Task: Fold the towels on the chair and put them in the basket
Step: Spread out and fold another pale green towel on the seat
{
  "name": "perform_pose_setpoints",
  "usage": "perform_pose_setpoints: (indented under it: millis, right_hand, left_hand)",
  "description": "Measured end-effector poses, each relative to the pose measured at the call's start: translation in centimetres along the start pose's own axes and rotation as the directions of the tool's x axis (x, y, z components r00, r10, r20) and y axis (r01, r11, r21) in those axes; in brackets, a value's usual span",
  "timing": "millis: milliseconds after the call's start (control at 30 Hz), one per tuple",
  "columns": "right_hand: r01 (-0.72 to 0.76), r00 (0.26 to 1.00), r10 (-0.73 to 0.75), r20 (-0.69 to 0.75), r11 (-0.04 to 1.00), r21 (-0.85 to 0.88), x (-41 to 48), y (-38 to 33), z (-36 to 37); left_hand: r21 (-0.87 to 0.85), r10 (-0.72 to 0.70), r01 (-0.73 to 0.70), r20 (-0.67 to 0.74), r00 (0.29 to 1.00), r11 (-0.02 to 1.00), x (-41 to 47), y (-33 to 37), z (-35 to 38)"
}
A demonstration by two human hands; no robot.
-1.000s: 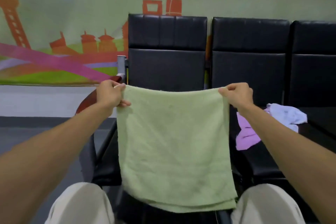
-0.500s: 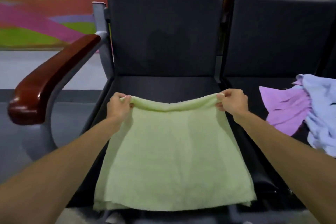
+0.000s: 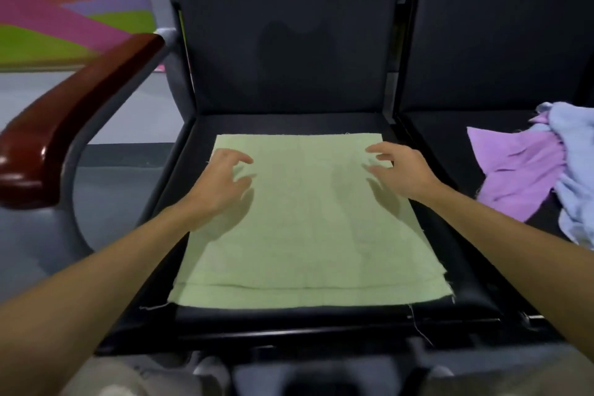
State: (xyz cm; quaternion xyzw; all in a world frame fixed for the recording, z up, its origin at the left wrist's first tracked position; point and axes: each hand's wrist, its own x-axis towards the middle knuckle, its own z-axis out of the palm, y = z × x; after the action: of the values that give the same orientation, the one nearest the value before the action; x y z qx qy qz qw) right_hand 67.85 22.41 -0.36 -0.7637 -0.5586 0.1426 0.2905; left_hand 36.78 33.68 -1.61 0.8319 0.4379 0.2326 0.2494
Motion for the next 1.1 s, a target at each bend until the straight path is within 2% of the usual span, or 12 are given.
perform_pose_setpoints:
  millis: [100, 233, 433, 567, 767, 833, 1000, 1100]
  right_hand:
    - [0.144, 0.979, -0.131, 0.158, 0.987, -0.076, -3.9, -0.9, -1.1]
    - [0.214, 0.912, -0.144, 0.383, 0.966, -0.145, -8.8, -2.1, -2.8]
    - [0.304, 0.845, -0.167, 0.508, 0.931, -0.199, -13.5, -0.9, -2.6]
    - [0.363, 0.842, -0.182, 0.508, 0.887, -0.284, -14.4, 0.1, -2.0]
    - [0.389, 0.854, -0.238, 0.463, 0.883, -0.264, -14.6, 0.0, -2.2]
    - [0.409, 0.863, -0.261, 0.432, 0.863, -0.296, -14.4, -0.1, -2.2]
    - [0.423, 0.867, -0.253, 0.429, 0.828, -0.368, -13.7, -0.2, -1.6]
    - [0.402, 0.875, -0.208, 0.436, 0.814, -0.419, -13.1, -0.5, -1.6]
  left_hand:
    - [0.07, 0.061, -0.07, 0.126, 0.99, 0.995, -3.6, 1.8, -1.3]
    - [0.128, 0.08, -0.126, 0.315, 0.946, 0.984, -8.3, 3.6, -3.3]
    - [0.192, 0.082, -0.195, 0.475, 0.876, 0.962, -13.6, 1.7, -3.9]
    - [0.241, 0.109, -0.235, 0.442, 0.891, 0.942, -14.0, 0.4, -3.8]
    - [0.331, 0.157, -0.293, 0.382, 0.911, 0.897, -13.2, 0.2, -3.1]
    - [0.325, 0.147, -0.27, 0.354, 0.923, 0.906, -12.8, 0.3, -2.7]
    - [0.442, 0.122, -0.256, 0.309, 0.943, 0.86, -11.3, 0.1, -2.0]
    - [0.405, 0.122, -0.258, 0.332, 0.935, 0.877, -10.9, 0.8, -1.6]
